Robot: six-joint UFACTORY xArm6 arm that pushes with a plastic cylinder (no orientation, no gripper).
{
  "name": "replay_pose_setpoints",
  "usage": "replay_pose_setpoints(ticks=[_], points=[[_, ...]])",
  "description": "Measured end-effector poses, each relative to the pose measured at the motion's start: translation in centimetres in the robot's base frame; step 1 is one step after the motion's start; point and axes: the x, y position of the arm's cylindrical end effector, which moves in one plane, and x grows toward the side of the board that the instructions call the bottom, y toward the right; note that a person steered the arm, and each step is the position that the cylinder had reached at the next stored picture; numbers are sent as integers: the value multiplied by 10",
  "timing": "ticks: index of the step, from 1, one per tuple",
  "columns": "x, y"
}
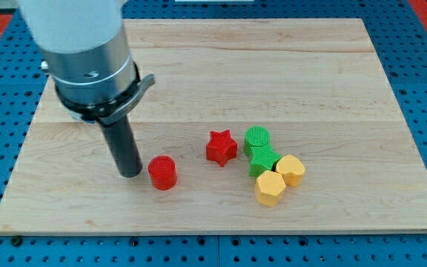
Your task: Nudge the red star right a bit
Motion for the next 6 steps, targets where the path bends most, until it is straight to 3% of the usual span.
replay_pose_setpoints(ticks=[2, 3, 5, 6], points=[[9, 127], [9, 150], [0, 78], [-28, 113]])
